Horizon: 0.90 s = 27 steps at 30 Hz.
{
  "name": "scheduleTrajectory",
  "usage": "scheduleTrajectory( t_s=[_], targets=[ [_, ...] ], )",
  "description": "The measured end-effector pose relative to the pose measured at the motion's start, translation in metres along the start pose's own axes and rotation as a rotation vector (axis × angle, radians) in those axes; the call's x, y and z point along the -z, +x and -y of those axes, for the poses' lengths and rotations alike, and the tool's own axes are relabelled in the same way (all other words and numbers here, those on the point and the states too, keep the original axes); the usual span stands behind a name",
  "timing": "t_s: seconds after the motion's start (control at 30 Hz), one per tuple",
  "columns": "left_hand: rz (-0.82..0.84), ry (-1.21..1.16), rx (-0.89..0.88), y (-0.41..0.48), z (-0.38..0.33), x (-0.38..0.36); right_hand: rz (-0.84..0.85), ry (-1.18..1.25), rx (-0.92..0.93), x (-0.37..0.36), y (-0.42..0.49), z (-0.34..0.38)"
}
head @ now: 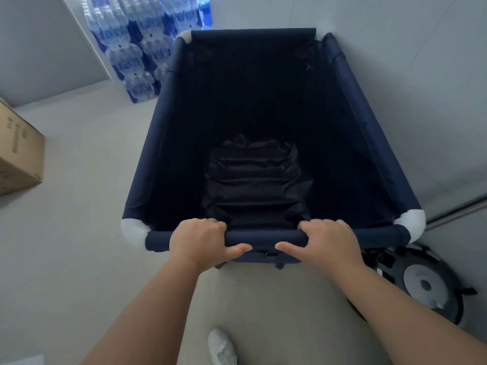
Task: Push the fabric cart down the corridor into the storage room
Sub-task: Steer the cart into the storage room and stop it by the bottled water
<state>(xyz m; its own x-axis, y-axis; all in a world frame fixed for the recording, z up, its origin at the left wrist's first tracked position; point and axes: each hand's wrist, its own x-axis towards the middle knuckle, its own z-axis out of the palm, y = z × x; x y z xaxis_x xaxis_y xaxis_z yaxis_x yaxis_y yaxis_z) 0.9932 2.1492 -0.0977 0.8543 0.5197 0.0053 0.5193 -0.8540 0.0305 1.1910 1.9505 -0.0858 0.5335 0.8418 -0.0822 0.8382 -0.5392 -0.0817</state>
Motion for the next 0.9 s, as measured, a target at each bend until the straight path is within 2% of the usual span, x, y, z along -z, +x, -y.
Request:
scheduleTrajectory(
  t_s=[0.43, 0.9],
  targets=[
    [0.064, 0.021, 0.038, 0.059, -0.017, 0.006, 0.069, -0.052, 0.103, 0.021, 0.07, -0.044],
    [0.026, -0.037, 0.095, 0.146, -0.023, 0.006, 0.142, -0.009, 0.154, 0.033, 0.178, -0.089]
  ],
)
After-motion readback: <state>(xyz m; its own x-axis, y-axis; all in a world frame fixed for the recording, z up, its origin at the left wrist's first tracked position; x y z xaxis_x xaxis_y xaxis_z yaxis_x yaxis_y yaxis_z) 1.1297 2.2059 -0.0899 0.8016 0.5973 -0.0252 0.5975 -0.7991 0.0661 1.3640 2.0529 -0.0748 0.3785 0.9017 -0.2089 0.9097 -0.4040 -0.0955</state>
